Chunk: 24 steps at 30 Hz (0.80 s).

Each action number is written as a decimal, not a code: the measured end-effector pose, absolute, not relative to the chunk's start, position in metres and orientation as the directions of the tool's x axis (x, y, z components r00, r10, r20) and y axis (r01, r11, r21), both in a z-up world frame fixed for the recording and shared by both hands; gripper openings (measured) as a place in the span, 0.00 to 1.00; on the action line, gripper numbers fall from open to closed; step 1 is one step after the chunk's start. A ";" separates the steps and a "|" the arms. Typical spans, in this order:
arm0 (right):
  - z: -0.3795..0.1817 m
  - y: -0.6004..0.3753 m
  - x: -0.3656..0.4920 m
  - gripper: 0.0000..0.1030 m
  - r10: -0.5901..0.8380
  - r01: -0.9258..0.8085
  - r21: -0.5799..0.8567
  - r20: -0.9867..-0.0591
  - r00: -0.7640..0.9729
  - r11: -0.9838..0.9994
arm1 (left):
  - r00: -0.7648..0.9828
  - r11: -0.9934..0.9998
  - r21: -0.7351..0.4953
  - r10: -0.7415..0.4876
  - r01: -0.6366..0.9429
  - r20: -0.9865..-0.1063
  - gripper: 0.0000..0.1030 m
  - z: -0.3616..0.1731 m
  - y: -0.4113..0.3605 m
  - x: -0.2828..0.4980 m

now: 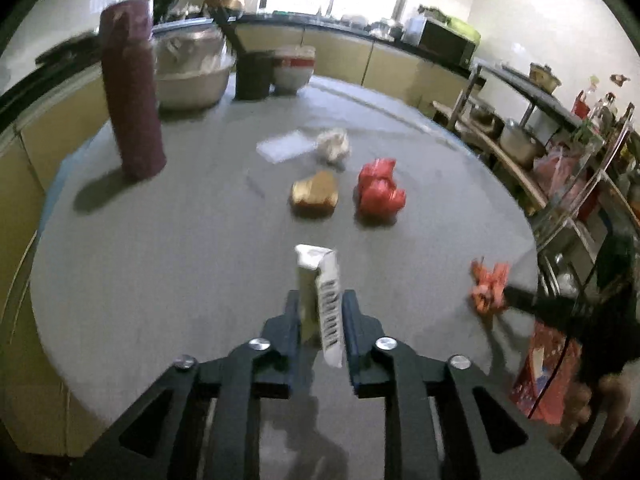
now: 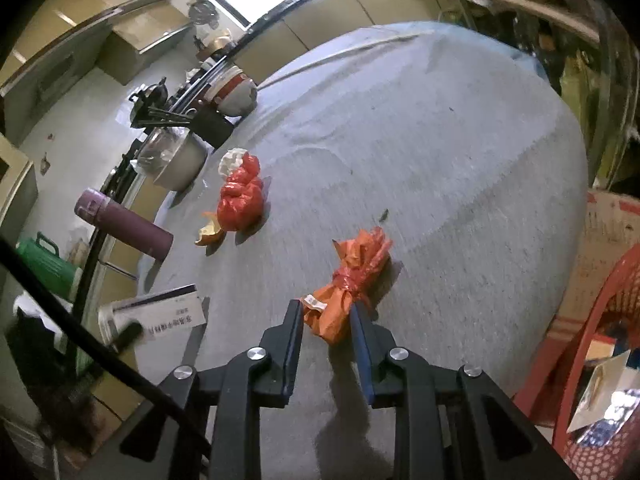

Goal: Collect trash

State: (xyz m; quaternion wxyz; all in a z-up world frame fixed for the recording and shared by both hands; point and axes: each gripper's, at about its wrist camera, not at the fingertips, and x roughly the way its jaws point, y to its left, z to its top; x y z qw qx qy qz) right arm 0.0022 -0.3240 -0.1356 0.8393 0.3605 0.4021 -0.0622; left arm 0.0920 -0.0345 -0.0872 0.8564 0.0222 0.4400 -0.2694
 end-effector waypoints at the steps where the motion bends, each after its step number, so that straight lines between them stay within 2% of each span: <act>1: -0.136 -0.326 0.002 0.32 0.190 0.398 0.565 -0.716 0.672 0.722 | 0.451 0.851 -0.201 -0.441 0.486 -0.775 0.36 -0.092 -0.031 0.089; 2: -0.136 -0.328 0.001 0.42 0.195 0.401 0.577 -0.710 0.676 0.712 | 0.440 0.849 -0.201 -0.439 0.489 -0.783 0.43 -0.096 -0.027 0.085; 3: -0.135 -0.329 0.000 0.64 0.190 0.405 0.583 -0.705 0.684 0.704 | 0.433 0.847 -0.195 -0.434 0.494 -0.790 0.54 -0.100 -0.022 0.079; 4: -0.133 -0.329 -0.001 0.70 0.180 0.408 0.585 -0.698 0.693 0.701 | 0.433 0.844 -0.187 -0.434 0.503 -0.790 0.55 -0.102 -0.018 0.074; 6: -0.128 -0.328 0.000 0.70 0.161 0.392 0.580 -0.681 0.714 0.715 | 0.435 0.839 -0.163 -0.423 0.519 -0.795 0.55 -0.105 -0.013 0.066; 8: -0.125 -0.324 0.006 0.67 0.130 0.404 0.539 -0.702 0.700 0.739 | 0.450 0.839 -0.123 -0.401 0.530 -0.798 0.55 -0.105 -0.005 0.059; 12: -0.138 -0.322 0.026 0.46 0.121 0.455 0.502 -0.758 0.641 0.736 | 0.473 0.832 -0.099 -0.404 0.546 -0.783 0.65 -0.096 0.002 0.059; 15: -0.145 -0.313 0.037 0.34 0.092 0.464 0.457 -0.780 0.619 0.759 | 0.453 0.825 -0.122 -0.420 0.552 -0.786 0.65 -0.092 -0.003 0.069; 17: -0.145 -0.306 0.042 0.27 0.096 0.448 0.440 -0.788 0.608 0.779 | 0.442 0.829 -0.098 -0.389 0.550 -0.808 0.65 -0.096 -0.012 0.078; 24: -0.135 -0.278 0.034 0.25 0.075 0.361 0.375 -0.774 0.628 0.854 | 0.390 0.876 -0.121 -0.327 0.467 -0.861 0.65 -0.120 -0.014 0.106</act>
